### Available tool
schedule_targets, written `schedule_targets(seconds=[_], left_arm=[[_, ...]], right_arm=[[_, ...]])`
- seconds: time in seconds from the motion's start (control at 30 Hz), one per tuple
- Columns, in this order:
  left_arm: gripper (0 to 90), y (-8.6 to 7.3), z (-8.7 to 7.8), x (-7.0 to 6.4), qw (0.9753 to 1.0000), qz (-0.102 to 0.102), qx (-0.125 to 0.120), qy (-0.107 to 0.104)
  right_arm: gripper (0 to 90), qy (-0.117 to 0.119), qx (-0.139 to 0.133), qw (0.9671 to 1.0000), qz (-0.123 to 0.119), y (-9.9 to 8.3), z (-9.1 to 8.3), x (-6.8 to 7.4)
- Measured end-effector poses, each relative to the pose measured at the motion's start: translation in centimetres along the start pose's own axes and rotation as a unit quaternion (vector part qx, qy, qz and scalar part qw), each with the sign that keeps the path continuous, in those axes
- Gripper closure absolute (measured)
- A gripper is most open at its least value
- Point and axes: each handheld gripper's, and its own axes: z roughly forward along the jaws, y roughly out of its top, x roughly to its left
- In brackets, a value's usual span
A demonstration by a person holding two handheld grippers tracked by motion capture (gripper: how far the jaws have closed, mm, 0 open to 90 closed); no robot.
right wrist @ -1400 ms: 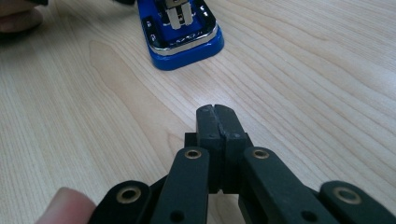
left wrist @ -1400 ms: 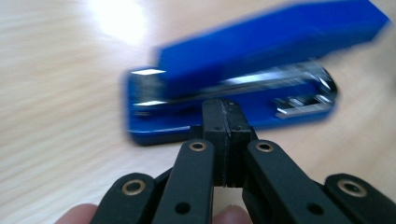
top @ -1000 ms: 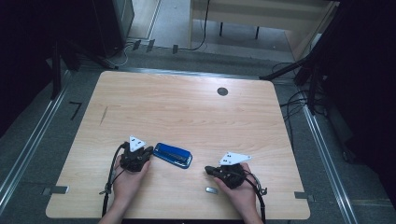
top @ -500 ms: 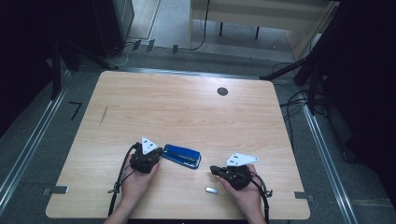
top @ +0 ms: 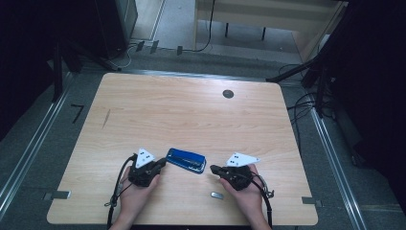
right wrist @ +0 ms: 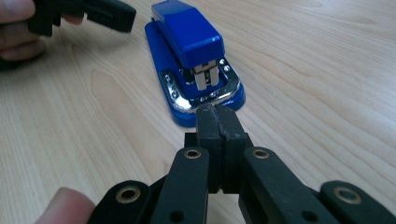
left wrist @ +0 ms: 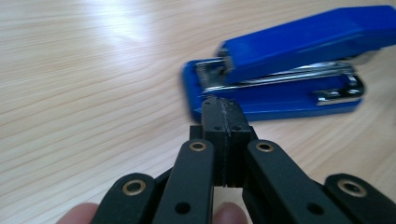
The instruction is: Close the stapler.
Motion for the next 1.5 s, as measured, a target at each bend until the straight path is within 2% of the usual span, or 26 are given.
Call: schedule_targets(seconds=[0.17,0.23,0.33,0.4,0.53,0.63,0.7,0.83,1.13,1.33,1.5], left_arm=[[90.0,0.4,1.0,-1.9,0.9997,0.021,0.001,-0.016],[90.0,0.6,1.4,-2.8,0.9990,0.036,-0.001,-0.026],[90.0,0.7,1.8,-3.6,0.9987,0.044,0.002,-0.026],[90.0,0.8,1.9,-3.8,0.9985,0.048,-0.002,-0.027],[90.0,1.0,2.4,-3.8,0.9984,0.047,0.011,-0.028],[90.0,1.1,2.5,-4.0,0.9984,0.051,0.011,-0.024],[90.0,1.1,2.5,-4.0,0.9983,0.052,0.010,-0.023],[90.0,1.2,2.6,-3.6,0.9985,0.039,0.013,-0.035],[90.0,1.2,2.6,-3.8,0.9984,0.046,0.012,-0.029],[90.0,1.1,2.6,-4.0,0.9981,0.056,0.010,-0.022],[90.0,1.1,2.6,-4.0,0.9982,0.056,0.010,-0.023]], right_arm=[[90.0,-0.004,-0.002,1.0000,-0.004,0.4,0.4,-0.2],[90.0,-0.002,-0.005,1.0000,0.004,0.5,0.6,-0.3],[90.0,-0.006,0.011,0.9999,-0.003,0.7,1.1,-0.6],[90.0,-0.006,0.012,0.9999,-0.006,0.8,1.2,-0.7],[90.0,-0.004,0.024,0.9996,-0.016,1.1,1.6,-0.6],[90.0,-0.003,0.029,0.9993,-0.023,1.3,2.1,-0.4],[90.0,-0.003,0.025,0.9995,-0.020,1.4,2.2,-0.5],[90.0,0.003,0.024,0.9995,-0.018,1.5,2.3,-0.4],[90.0,0.010,0.014,0.9990,-0.040,2.4,1.8,0.1],[90.0,0.011,-0.003,0.9991,-0.041,2.9,1.4,0.2],[90.0,0.010,-0.006,0.9991,-0.041,3.0,1.4,0.3]])
